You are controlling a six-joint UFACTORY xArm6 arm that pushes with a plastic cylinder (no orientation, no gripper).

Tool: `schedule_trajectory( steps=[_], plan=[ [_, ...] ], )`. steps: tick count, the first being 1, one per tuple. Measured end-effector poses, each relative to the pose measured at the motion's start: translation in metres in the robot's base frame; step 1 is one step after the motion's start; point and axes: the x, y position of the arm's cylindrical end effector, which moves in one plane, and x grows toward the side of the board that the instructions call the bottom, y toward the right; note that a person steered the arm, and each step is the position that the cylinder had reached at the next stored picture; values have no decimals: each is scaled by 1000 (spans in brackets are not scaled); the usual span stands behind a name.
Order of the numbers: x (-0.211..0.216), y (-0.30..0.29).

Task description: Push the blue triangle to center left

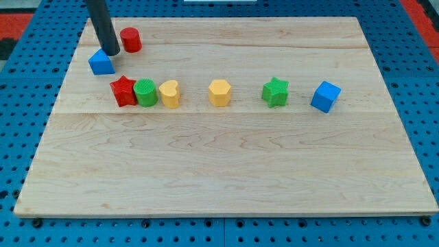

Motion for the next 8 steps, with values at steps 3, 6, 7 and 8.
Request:
schedule_trajectory(
  steps=[3,6,7,8],
  plan=[
    [30,2],
    [65,-61],
    [72,-48],
    [68,-41]
  ],
)
